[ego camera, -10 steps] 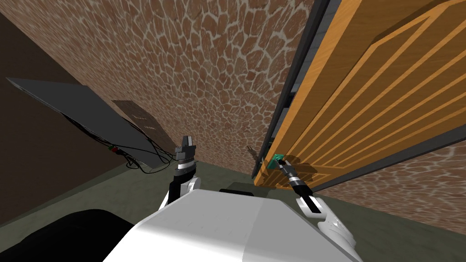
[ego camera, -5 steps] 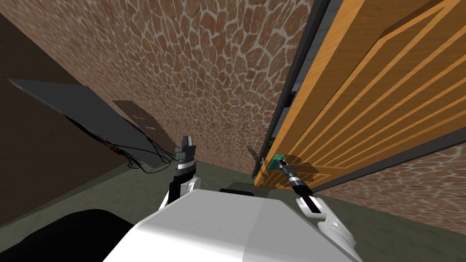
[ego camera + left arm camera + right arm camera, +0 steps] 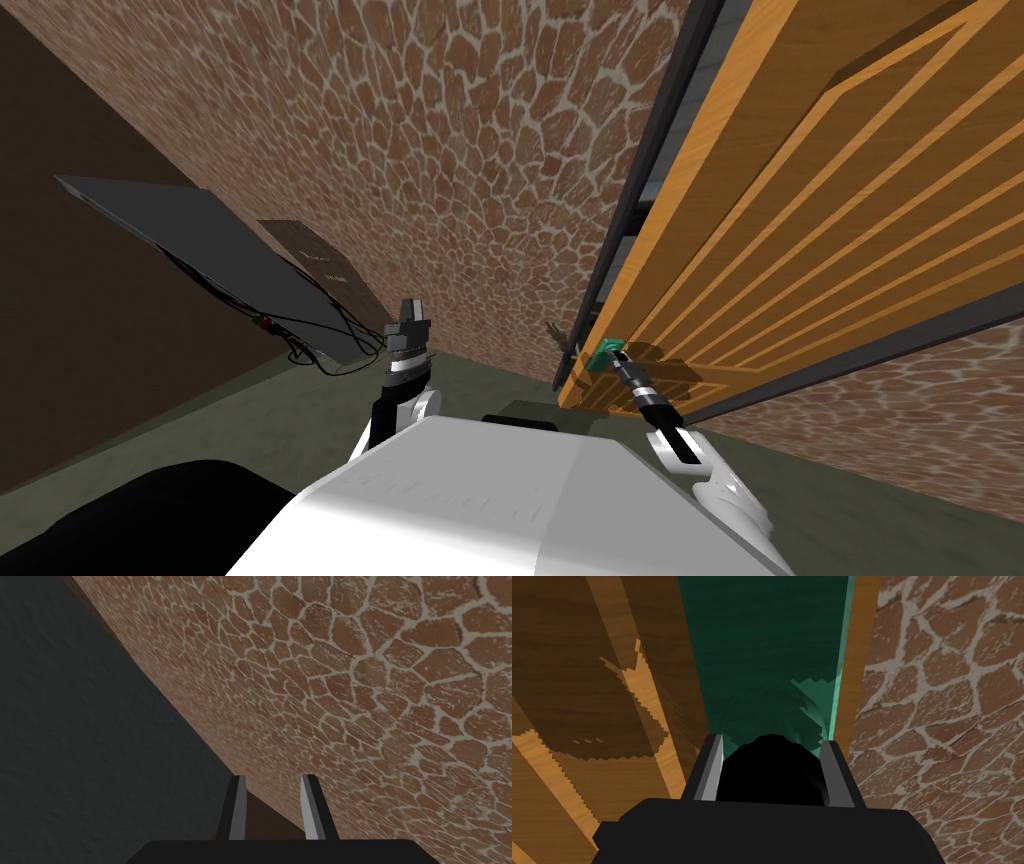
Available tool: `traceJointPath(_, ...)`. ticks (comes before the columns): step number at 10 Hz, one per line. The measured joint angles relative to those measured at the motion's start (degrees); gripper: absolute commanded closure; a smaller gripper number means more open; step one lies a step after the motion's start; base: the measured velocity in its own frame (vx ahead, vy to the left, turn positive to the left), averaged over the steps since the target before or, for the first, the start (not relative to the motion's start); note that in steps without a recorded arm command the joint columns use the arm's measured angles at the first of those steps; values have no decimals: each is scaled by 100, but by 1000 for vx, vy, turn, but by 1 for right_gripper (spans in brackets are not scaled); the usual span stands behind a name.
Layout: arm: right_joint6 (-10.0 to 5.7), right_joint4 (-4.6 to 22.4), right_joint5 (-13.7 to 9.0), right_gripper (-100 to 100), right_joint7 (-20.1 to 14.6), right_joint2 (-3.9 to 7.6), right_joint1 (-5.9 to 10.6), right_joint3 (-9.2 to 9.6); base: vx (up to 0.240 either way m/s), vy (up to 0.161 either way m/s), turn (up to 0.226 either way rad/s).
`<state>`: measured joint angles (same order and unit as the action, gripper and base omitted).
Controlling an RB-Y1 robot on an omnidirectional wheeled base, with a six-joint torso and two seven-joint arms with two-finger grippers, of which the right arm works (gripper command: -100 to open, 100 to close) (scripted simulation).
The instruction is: Pull the door open
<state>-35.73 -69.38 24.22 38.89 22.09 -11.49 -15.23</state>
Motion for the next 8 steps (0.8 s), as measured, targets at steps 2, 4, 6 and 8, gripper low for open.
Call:
traceJointPath(2, 11, 40, -129, 100, -200, -5, 58, 45, -55, -23, 43)
traceJointPath(4, 24, 103, -289, 100, -430, -21, 133, 90, -75, -44, 56)
traceJointPath(6, 37, 180, -470, 100, -702, -32, 224, 155, -84, -48, 66)
traceJointPath(8, 55, 256, -678, 100, -1002, -46, 320, 218, -86, -43, 83)
